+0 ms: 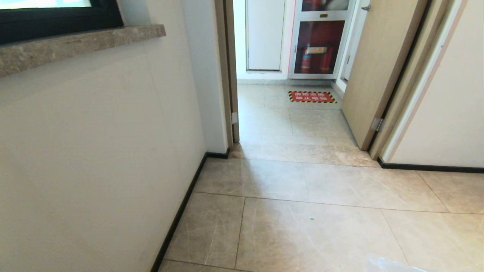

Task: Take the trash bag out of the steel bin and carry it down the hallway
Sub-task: Put the trash bag at the door

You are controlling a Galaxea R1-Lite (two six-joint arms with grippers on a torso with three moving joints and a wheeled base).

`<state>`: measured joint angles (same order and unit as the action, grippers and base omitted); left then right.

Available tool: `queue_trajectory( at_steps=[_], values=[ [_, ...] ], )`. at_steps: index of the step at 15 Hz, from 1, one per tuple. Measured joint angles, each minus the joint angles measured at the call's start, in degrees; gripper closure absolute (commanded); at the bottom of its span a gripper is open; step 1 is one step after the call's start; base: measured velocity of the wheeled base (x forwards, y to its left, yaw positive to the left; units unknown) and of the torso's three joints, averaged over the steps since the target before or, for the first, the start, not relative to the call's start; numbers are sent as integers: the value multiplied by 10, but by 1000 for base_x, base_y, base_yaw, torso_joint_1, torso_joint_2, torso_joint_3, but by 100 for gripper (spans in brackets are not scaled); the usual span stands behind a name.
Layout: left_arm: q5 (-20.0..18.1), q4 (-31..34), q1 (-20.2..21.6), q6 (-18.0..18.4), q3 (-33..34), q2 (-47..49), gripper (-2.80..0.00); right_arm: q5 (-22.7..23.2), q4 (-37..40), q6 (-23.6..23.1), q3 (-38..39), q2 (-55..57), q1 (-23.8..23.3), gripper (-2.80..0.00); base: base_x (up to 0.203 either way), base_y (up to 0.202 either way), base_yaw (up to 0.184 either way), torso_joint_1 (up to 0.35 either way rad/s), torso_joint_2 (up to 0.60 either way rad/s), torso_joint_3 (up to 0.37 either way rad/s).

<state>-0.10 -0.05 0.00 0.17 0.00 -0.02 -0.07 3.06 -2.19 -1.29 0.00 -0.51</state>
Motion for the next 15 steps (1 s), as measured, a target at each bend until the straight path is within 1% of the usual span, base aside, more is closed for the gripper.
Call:
queue_trajectory(
  at_steps=[11,15],
  values=[
    [0,0,0,8,-1,0,0,0,0,0,0,0,0,0,0,0,0,0,0,0],
    [0,1,0,4,-1,0,0,0,-1,0,0,0,0,0,0,0,0,0,0,0]
  ],
)
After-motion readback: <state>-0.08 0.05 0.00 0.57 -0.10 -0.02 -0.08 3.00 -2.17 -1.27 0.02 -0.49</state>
